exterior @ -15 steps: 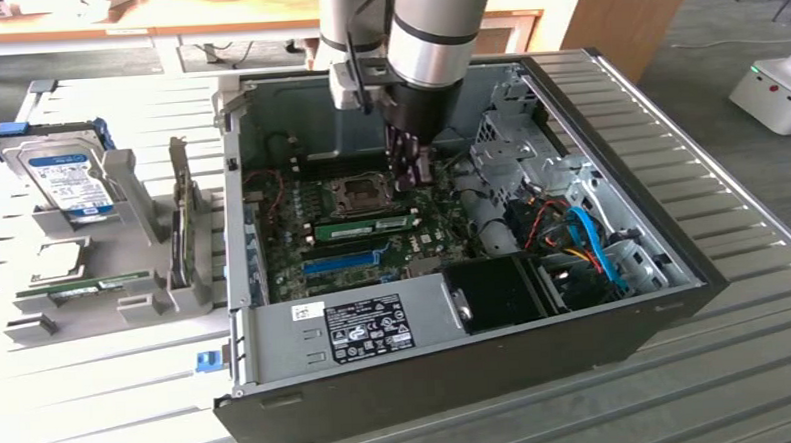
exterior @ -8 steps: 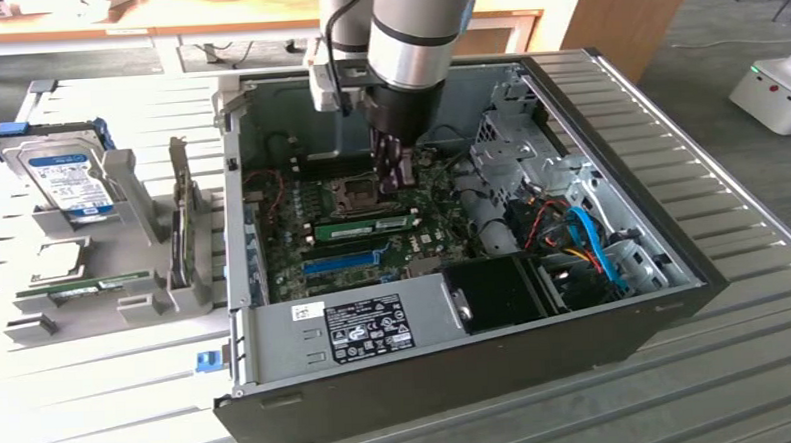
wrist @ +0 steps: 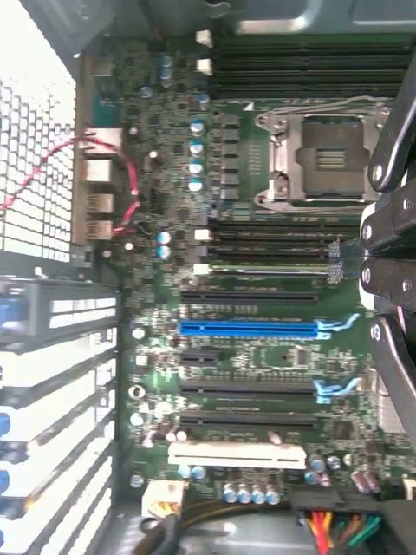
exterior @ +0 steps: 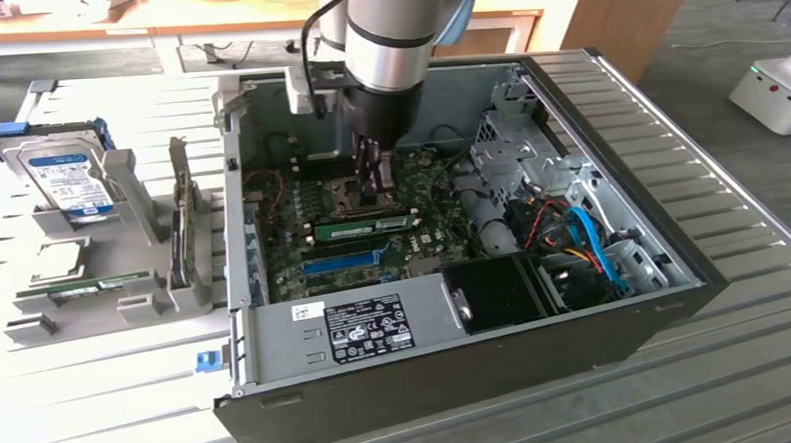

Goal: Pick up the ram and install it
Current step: 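Press down the ram until it locks into place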

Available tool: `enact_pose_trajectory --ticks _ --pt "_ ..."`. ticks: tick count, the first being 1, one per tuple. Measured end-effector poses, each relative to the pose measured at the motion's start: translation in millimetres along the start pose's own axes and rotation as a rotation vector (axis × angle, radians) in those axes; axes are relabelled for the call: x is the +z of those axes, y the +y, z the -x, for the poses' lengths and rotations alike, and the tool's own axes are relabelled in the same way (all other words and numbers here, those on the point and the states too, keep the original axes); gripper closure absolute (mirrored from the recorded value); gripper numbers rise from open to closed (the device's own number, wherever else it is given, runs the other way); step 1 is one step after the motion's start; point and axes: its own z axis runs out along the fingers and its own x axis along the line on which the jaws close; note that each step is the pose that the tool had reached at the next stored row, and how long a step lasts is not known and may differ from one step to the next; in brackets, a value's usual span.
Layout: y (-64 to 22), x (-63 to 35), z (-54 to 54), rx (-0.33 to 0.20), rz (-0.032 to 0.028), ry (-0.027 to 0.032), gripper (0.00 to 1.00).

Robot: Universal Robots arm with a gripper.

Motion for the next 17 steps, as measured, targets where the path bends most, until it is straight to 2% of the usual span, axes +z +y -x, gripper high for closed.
enact_pose_trajectory --ticks 10,17 --pt "22.2 1.7 -0.2 0.000 0.0000 -0.0001 0.89" --pt "23.8 2.4 -0.3 0.000 0.0000 -0.0001 0.89"
